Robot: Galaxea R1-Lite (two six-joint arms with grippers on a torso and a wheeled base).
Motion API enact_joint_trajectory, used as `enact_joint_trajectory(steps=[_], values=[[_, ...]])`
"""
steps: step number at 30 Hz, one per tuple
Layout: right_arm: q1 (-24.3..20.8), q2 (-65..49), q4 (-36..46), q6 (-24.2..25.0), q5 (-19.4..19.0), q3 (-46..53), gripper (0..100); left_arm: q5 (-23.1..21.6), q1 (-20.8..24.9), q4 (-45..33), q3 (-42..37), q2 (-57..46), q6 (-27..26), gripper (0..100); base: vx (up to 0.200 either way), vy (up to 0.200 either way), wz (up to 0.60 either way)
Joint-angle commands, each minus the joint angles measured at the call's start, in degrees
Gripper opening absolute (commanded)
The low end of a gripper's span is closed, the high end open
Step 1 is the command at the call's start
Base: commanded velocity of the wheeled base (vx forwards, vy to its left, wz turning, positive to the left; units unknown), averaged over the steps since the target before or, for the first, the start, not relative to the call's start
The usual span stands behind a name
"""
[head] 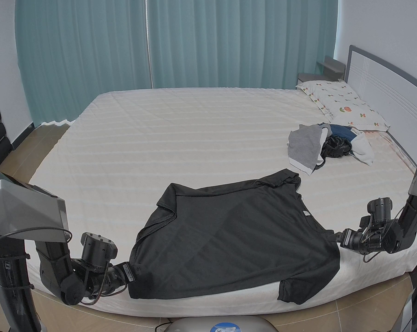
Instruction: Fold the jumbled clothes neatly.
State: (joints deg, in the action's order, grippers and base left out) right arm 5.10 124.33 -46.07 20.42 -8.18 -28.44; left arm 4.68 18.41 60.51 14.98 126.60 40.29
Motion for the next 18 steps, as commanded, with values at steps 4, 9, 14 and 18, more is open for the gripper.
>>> enact_joint_trajectory(steps=[4, 9, 14, 18], values=[[-7.4, 1.3, -0.7, 20.9, -2.5, -6.9, 100, -2.4, -2.6, 0.0, 5.9, -4.9, 8.0, 100, 0.000, 0.000, 0.00], [-7.9, 1.6, -4.7, 26.7, -6.1, -6.5, 100, -6.4, -2.8, 0.1, 6.0, -2.8, 9.4, 100, 0.000, 0.000, 0.00], [-8.1, 3.5, -5.1, 28.4, -11.6, -6.6, 100, -7.0, -2.4, 0.1, 5.9, -1.4, 9.6, 100, 0.000, 0.000, 0.00], [-8.0, 3.7, -5.2, 29.2, -11.7, -6.9, 100, -7.3, -2.1, 0.9, 6.4, -0.9, 12.7, 100, 0.000, 0.000, 0.00]])
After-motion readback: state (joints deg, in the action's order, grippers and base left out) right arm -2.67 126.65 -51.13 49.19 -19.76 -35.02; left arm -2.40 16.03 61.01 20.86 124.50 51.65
